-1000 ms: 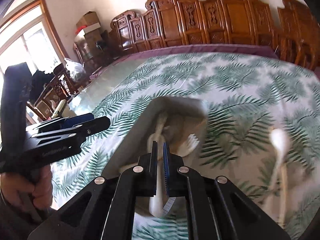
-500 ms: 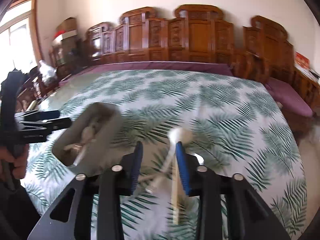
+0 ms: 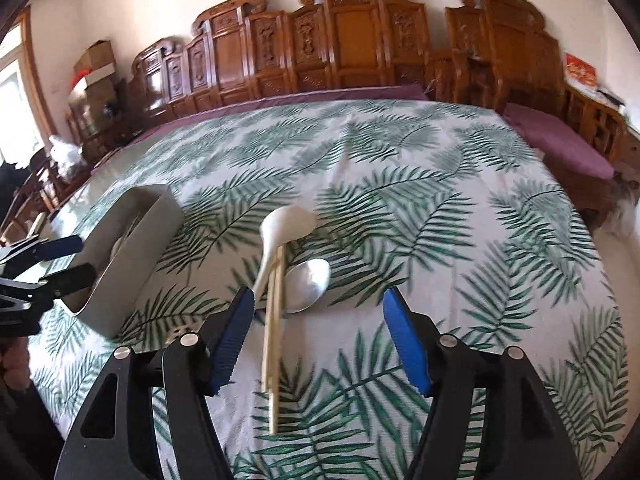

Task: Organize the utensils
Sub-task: 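Grasp a wooden chopstick from the bundle with the right tool, then grasp the white plastic spoon with the left tool while the right tool lifts the chopstick, then carry the white spoon over the grey tray with the left tool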

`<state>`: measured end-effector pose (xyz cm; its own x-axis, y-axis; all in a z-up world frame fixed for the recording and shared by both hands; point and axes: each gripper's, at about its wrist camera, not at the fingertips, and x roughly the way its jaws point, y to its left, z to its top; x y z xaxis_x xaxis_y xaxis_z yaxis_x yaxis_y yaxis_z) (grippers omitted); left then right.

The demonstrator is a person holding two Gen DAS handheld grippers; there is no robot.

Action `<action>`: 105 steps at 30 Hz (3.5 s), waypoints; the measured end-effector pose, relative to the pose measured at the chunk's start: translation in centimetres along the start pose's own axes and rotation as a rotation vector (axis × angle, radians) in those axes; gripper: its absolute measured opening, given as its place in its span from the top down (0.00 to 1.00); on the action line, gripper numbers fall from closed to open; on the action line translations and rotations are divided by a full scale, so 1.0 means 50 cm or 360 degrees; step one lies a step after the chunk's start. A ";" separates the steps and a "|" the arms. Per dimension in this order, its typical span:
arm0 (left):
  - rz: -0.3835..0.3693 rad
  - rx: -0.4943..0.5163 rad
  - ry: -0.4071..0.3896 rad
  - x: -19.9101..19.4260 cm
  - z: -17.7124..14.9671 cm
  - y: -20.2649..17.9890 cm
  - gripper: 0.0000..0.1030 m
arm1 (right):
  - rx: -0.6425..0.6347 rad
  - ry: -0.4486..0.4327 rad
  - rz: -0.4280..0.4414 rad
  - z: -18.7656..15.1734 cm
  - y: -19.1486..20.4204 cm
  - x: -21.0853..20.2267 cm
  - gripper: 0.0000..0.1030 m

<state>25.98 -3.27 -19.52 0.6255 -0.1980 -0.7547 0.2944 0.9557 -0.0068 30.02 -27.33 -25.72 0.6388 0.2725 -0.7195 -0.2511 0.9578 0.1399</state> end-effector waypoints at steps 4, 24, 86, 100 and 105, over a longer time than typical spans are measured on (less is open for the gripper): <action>-0.0009 0.0006 0.0013 0.008 -0.003 -0.012 0.28 | -0.0064 0.0081 0.0050 -0.009 0.032 0.023 0.51; -0.0021 0.0035 0.0061 0.026 -0.016 -0.036 0.28 | -0.0428 0.0253 -0.0155 -0.043 0.091 0.087 0.89; -0.0081 -0.0136 0.0291 0.274 0.118 -0.138 0.94 | 0.0072 0.0026 0.0011 0.023 -0.075 -0.013 0.94; -0.0078 -0.0075 0.0077 0.149 0.162 -0.137 0.97 | 0.0039 0.0005 0.0044 0.028 -0.046 -0.018 0.94; -0.0080 -0.0043 0.0005 0.097 0.183 -0.138 0.97 | 0.0024 -0.0004 0.0057 0.028 -0.033 -0.023 0.94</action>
<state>33.60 -12.82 -17.12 0.6081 -0.2454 -0.7550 0.3056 0.9501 -0.0626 30.72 -29.09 -24.19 0.6314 0.3071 -0.7121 -0.2630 0.9486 0.1758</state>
